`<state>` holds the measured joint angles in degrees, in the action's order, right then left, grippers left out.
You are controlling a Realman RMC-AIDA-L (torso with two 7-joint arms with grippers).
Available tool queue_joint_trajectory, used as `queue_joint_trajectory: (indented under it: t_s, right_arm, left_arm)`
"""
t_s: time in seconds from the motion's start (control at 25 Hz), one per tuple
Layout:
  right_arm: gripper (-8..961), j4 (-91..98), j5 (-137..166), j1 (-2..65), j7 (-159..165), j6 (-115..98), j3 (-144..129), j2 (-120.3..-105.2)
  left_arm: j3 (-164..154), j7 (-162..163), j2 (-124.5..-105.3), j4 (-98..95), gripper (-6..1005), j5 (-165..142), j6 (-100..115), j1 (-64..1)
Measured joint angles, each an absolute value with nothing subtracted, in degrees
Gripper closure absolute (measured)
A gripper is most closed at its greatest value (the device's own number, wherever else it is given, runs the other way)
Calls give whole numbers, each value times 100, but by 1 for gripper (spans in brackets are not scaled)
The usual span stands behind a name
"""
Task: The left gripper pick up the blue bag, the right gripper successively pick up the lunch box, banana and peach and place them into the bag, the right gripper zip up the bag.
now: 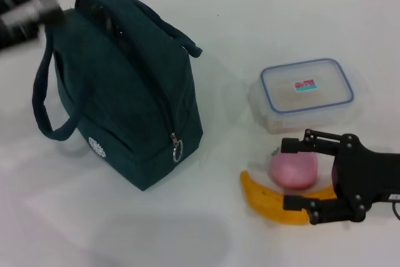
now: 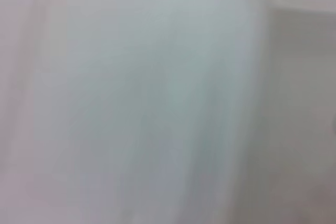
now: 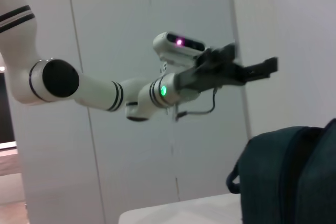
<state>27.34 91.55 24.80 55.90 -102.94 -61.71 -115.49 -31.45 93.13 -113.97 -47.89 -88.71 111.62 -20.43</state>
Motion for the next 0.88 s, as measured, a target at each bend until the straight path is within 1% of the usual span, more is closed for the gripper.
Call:
queue_joint_trajectory:
  t_s: [0.16, 0.24, 0.52, 0.68, 0.88]
  right_arm:
    - [112, 2733, 9128, 2478, 5590, -10199, -6168, -11549]
    - [112, 2733, 9124, 2478, 5584, -10137, -6168, -11548]
    - [112, 2733, 9004, 2478, 5552, -9966, -6152, -11543]
    - [111, 2733, 8975, 2477, 5539, -9921, -6010, -11532]
    - [111, 2736, 8973, 2490, 5537, -9747, -5945, -11530]
  left_arm:
    - [-2877, 10434, -11083, -4968, 120, -9283, 10391, -2385]
    - [-2885, 11027, -11015, -5266, 121, -9762, 10141, -2538]
    - [-3104, 13751, -10994, -6803, 123, -11927, 10176, -3072]
    - [-3412, 14995, -10933, -7528, 131, -12157, 10517, -3074]
    - [-3601, 15727, -10940, -7815, 150, -12149, 10792, -3022]
